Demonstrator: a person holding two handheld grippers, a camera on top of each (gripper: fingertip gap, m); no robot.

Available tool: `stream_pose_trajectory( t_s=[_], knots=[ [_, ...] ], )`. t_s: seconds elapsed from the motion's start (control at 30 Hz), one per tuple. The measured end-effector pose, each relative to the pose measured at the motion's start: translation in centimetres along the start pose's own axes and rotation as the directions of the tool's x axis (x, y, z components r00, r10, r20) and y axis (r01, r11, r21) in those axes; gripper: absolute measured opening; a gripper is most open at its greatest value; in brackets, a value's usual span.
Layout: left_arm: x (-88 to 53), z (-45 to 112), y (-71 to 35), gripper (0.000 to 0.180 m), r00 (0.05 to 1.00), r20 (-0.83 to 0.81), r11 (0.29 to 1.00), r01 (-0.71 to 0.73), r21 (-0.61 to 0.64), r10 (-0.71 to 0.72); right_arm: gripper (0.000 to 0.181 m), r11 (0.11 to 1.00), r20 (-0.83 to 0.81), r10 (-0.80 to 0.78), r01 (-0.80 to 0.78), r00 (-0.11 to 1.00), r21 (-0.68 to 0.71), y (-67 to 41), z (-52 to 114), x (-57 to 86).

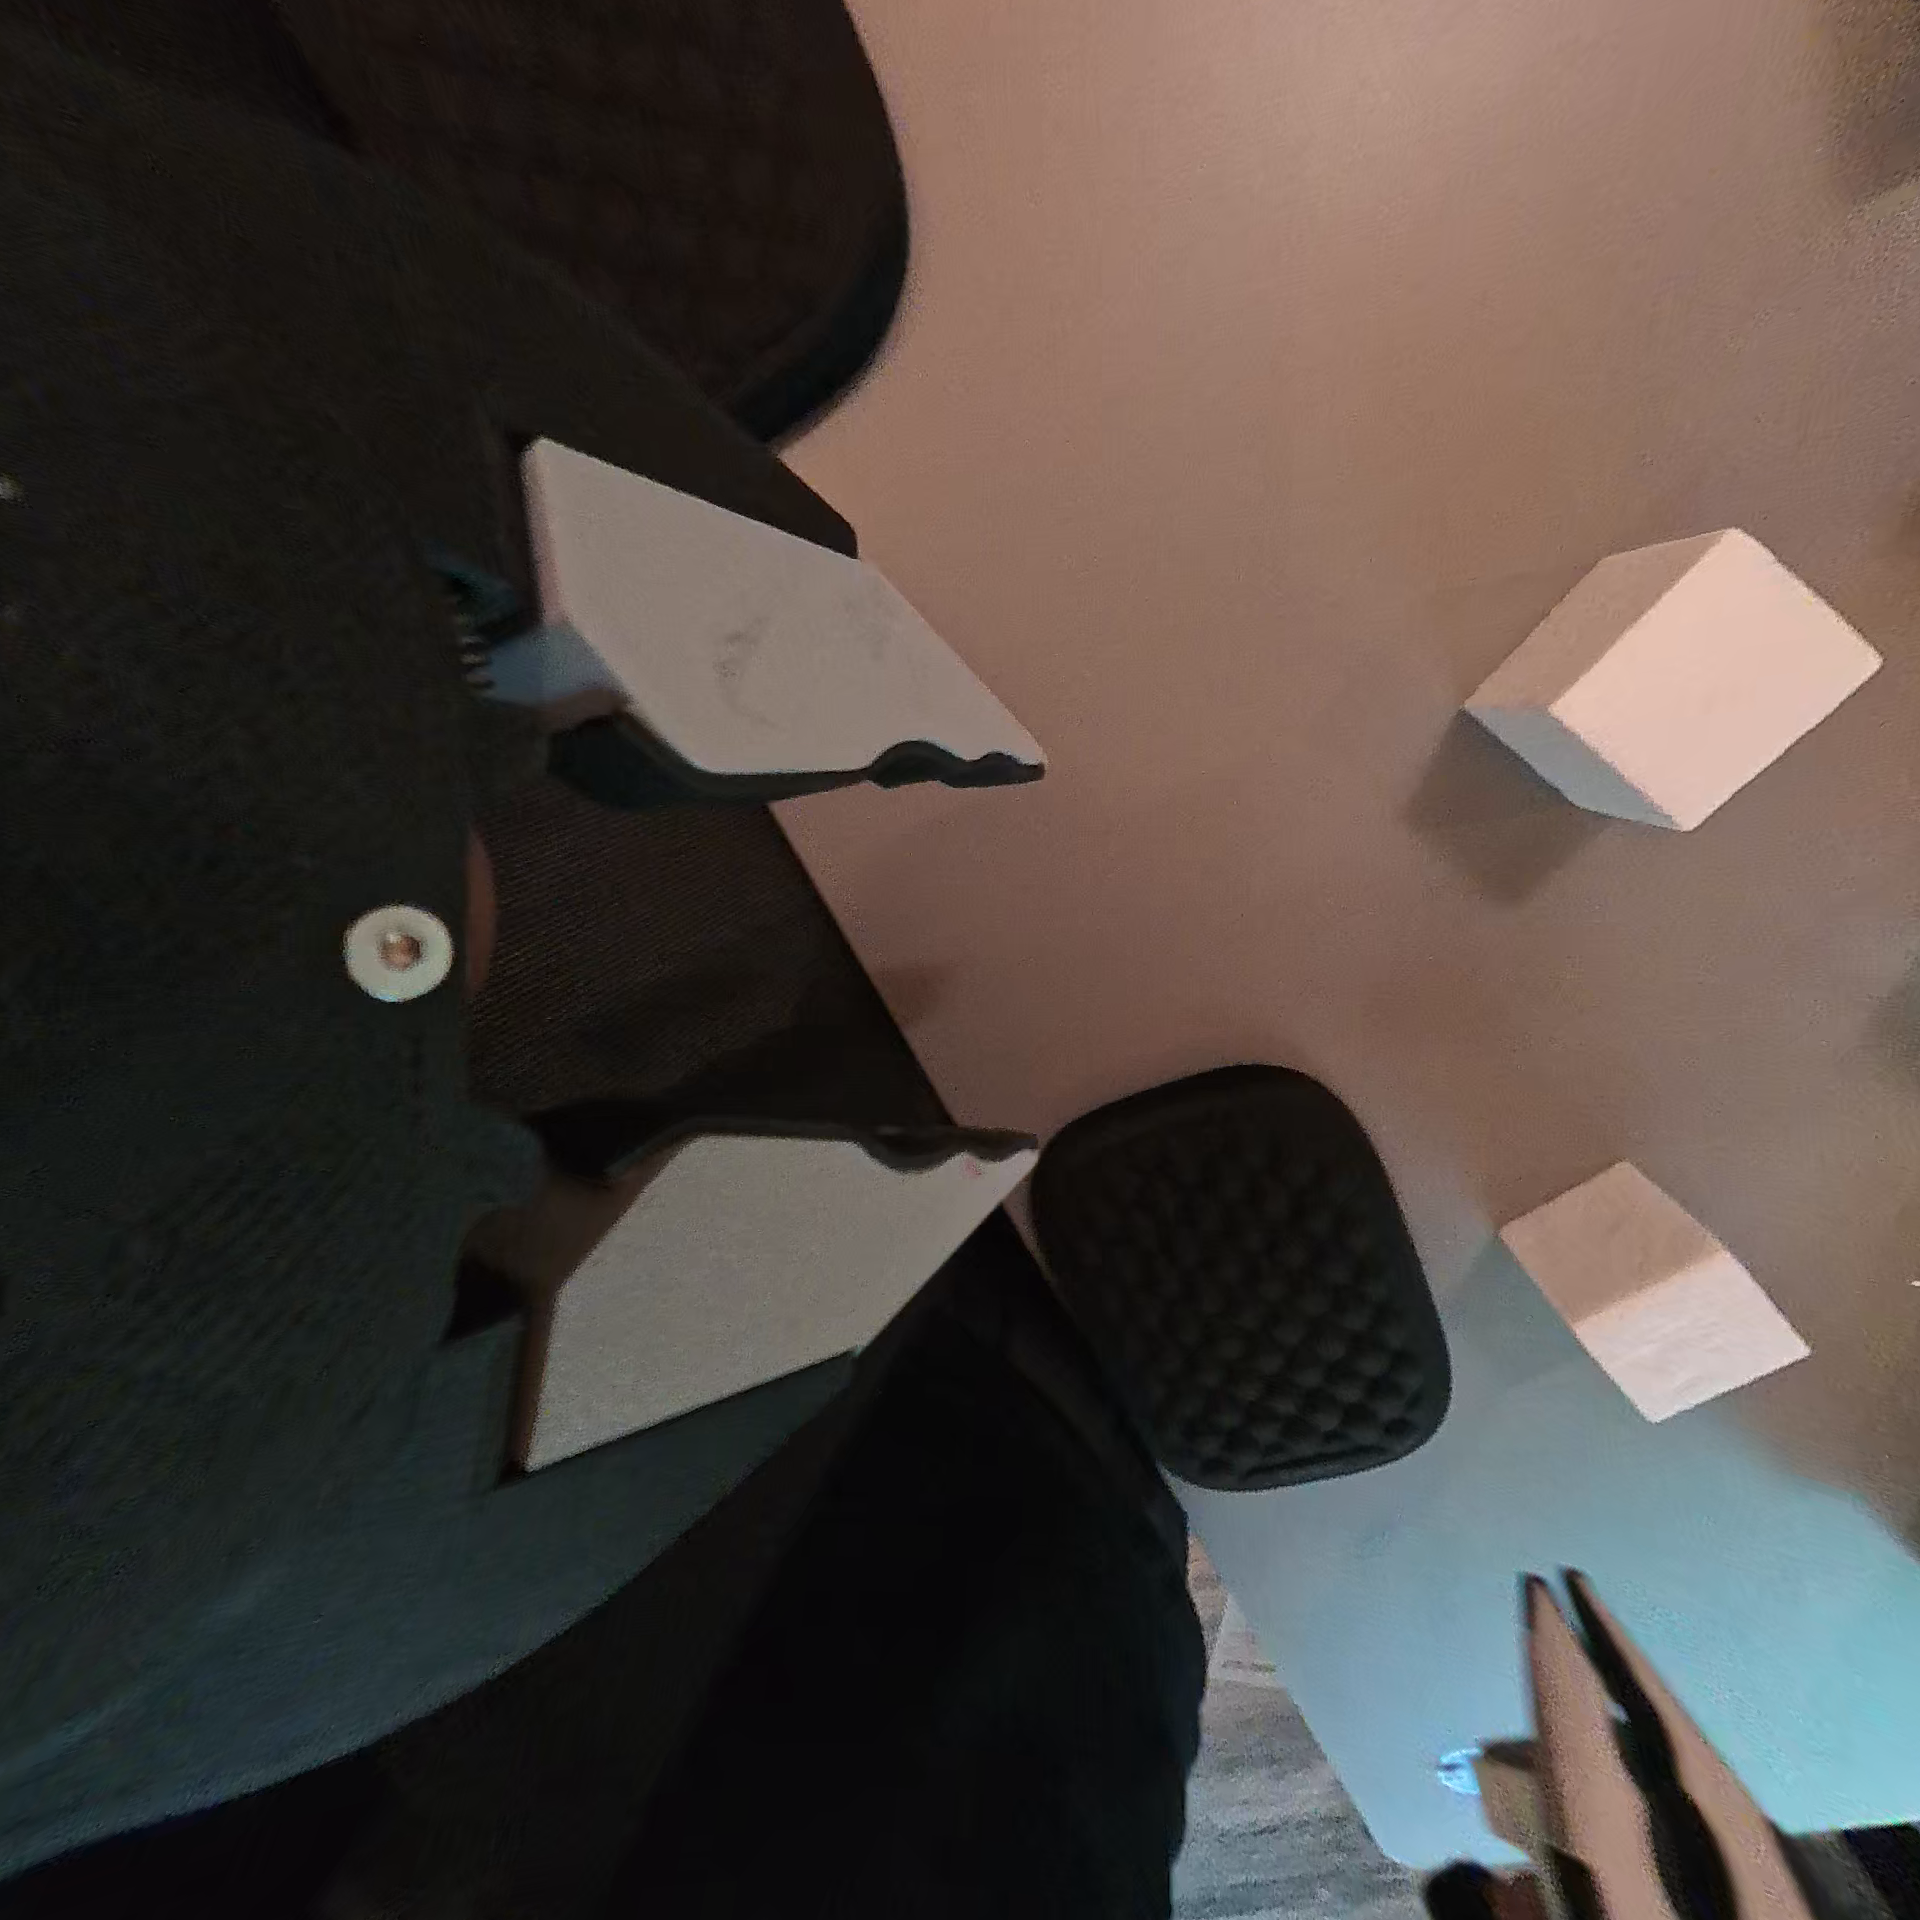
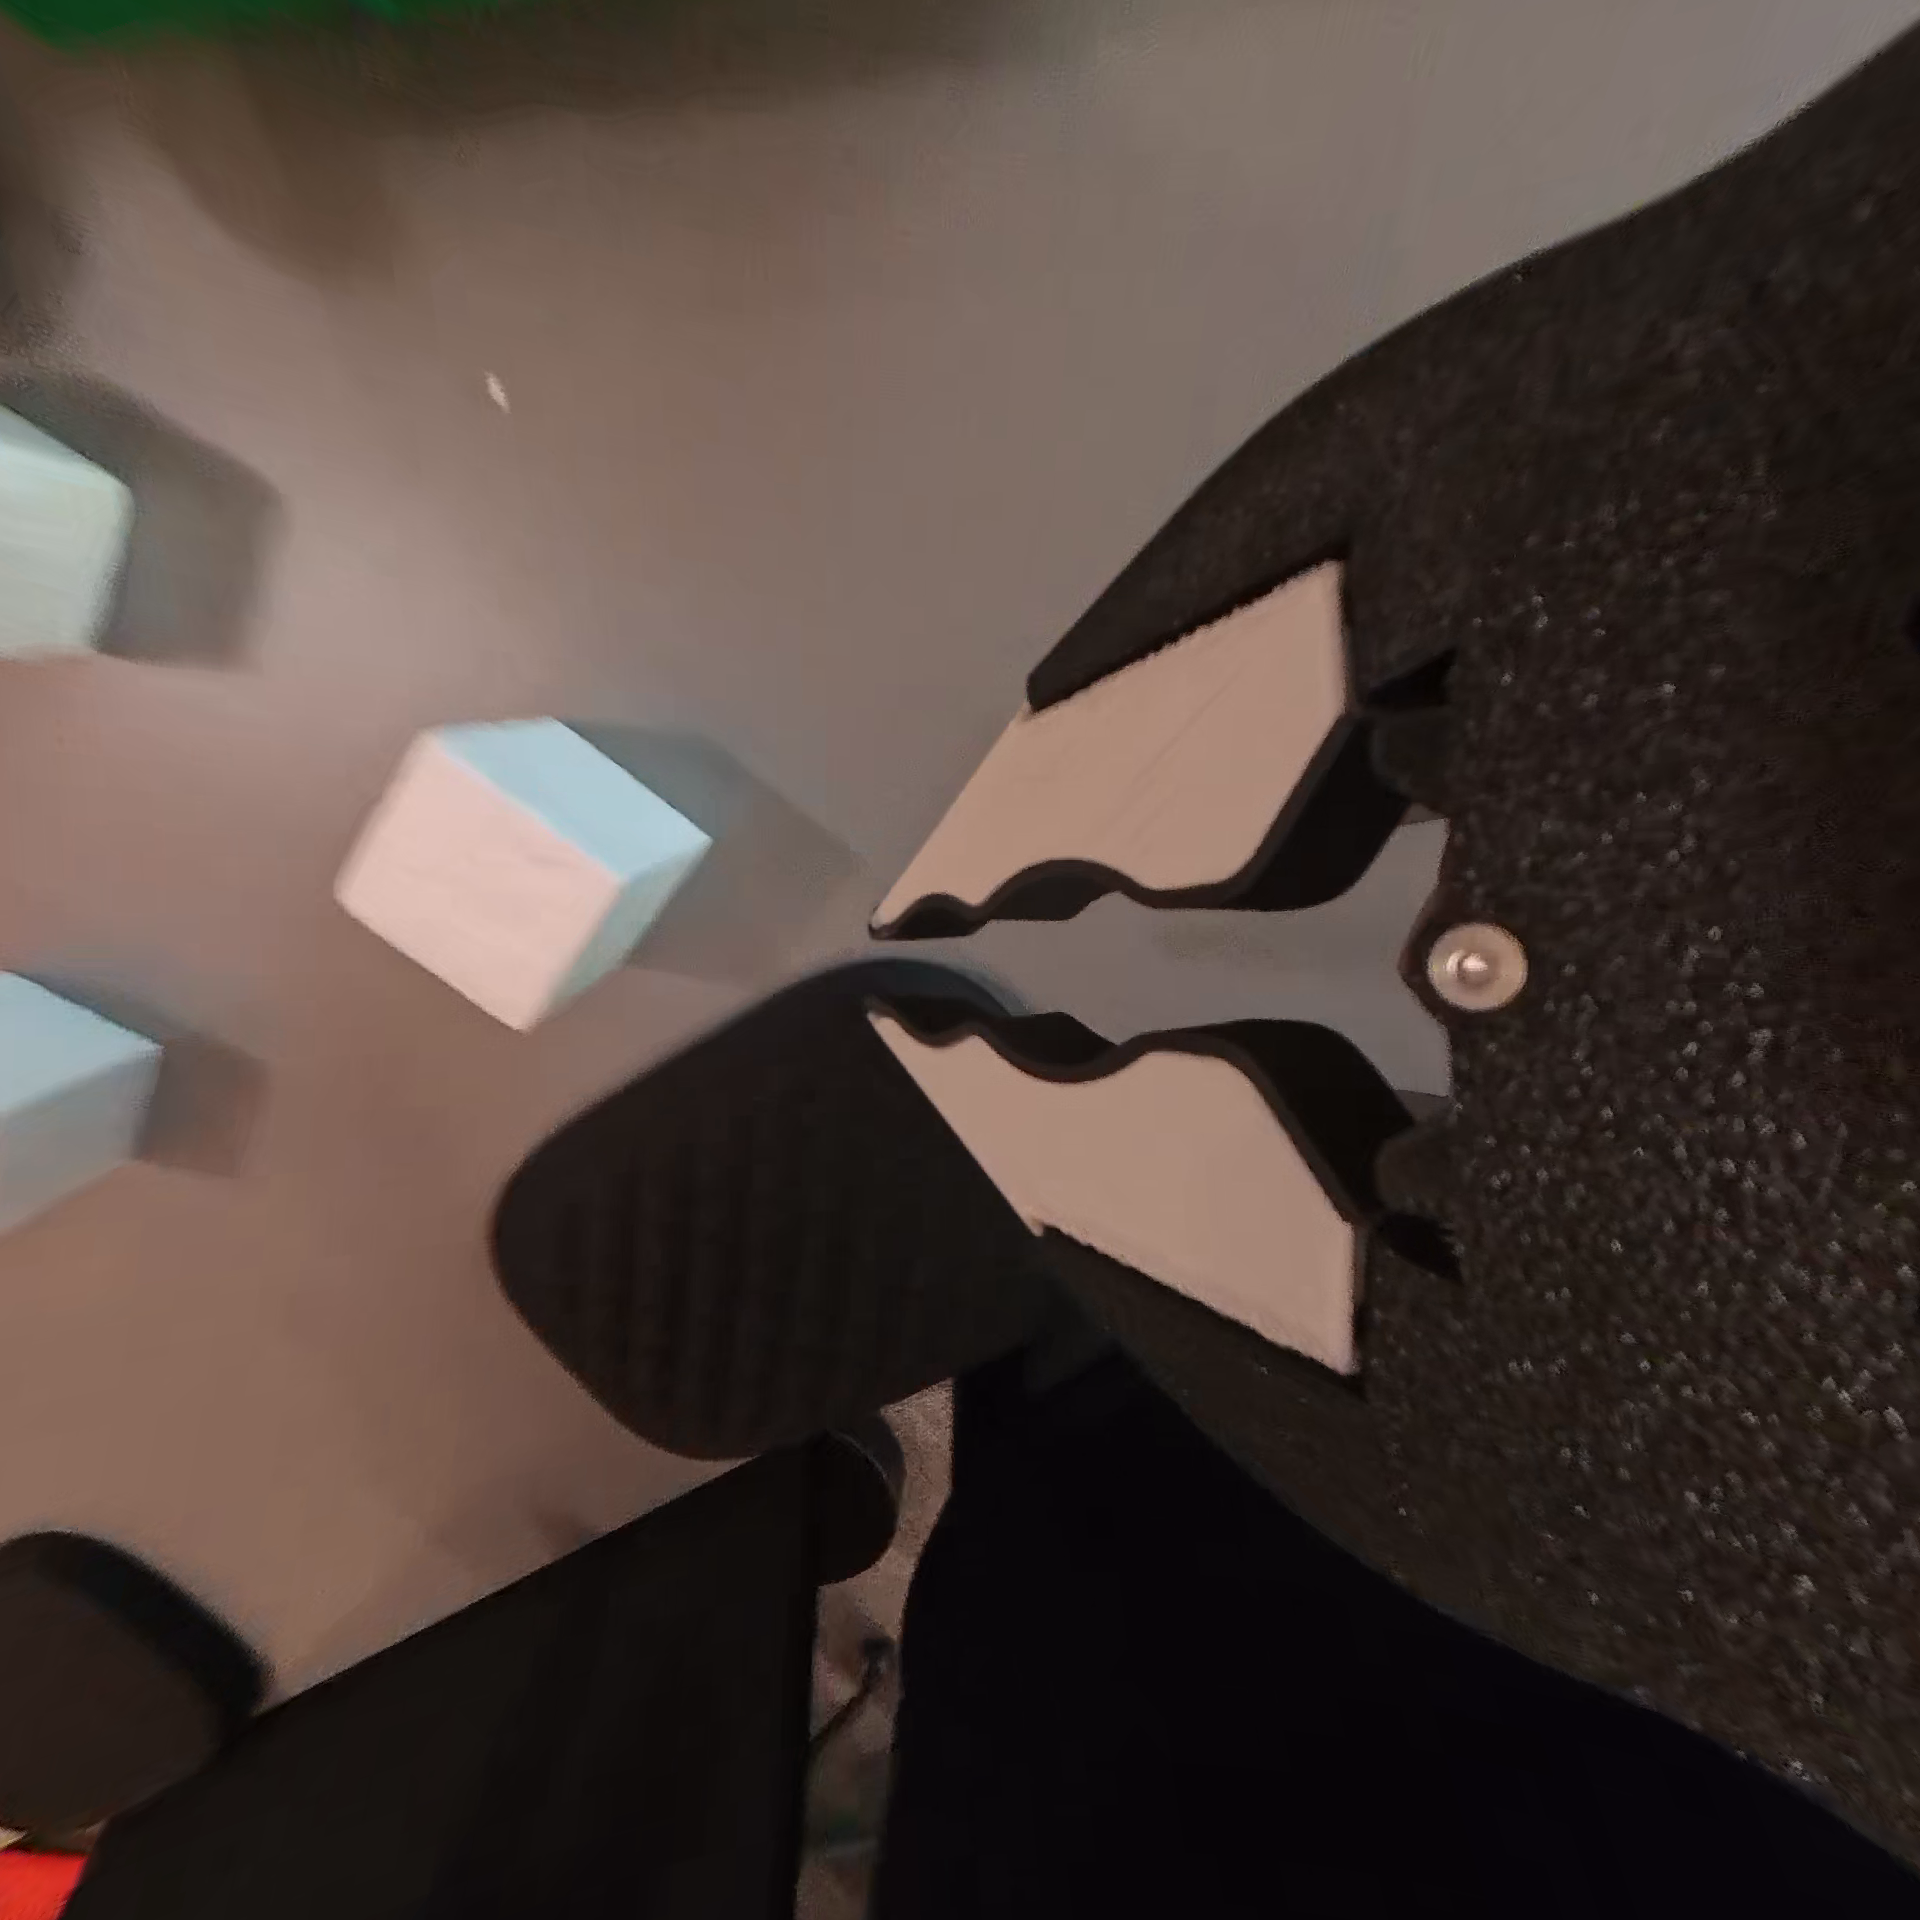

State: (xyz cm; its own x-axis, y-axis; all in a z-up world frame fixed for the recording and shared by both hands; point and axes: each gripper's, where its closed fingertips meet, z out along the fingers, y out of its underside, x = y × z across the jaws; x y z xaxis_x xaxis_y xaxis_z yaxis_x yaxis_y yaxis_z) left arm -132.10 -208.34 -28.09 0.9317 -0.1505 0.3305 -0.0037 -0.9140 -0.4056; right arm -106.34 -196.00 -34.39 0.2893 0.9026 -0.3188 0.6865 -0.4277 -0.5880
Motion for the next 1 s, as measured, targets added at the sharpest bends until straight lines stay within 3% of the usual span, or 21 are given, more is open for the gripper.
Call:
stream_pose_trajectory(
  t_s=[0.3, 0.47, 0.6, 0.9, 1.0],
  knots=[
    [1.7, 2.0, -1.5, 0.065, 0.999, 0.01, 0.994, -0.052, 0.094, 0.052, 0.009, 0.984, 0.018, -0.169, 0.17, 0.985, -0.06, -1.7, 4.9, -3.6],
    [2.8, 2.4, -1.3, 0.063, 0.998, -0.026, 0.991, -0.049, 0.128, 0.053, 0.01, 0.93, 0.009, -0.311, 0.306, 0.95, -0.205, -3.1, 8.5, -1.8],
    [3.0, 2.5, -0.9, 0.062, 0.998, -0.01, 0.988, -0.066, 0.139, 0.068, 0.011, 0.9, -0.229, -0.376, 0.294, 0.898, -0.322, -5.7, 10.0, 4.5],
    [2.2, 2.4, -0.6, 0.063, 0.997, 0.056, 0.988, -0.065, 0.138, 0.058, 0.025, 0.975, -0.163, -0.217, 0.205, 0.962, -0.089, -7.7, 5.6, 1.7],
    [2.1, 2.2, -1.1, 0.064, 0.996, 0.076, 0.99, -0.064, 0.125, 0.054, 0.044, 0.978, -0.099, -0.208, 0.204, 0.973, -0.053, -6.2, 4.3, 0.9]
  ],
)
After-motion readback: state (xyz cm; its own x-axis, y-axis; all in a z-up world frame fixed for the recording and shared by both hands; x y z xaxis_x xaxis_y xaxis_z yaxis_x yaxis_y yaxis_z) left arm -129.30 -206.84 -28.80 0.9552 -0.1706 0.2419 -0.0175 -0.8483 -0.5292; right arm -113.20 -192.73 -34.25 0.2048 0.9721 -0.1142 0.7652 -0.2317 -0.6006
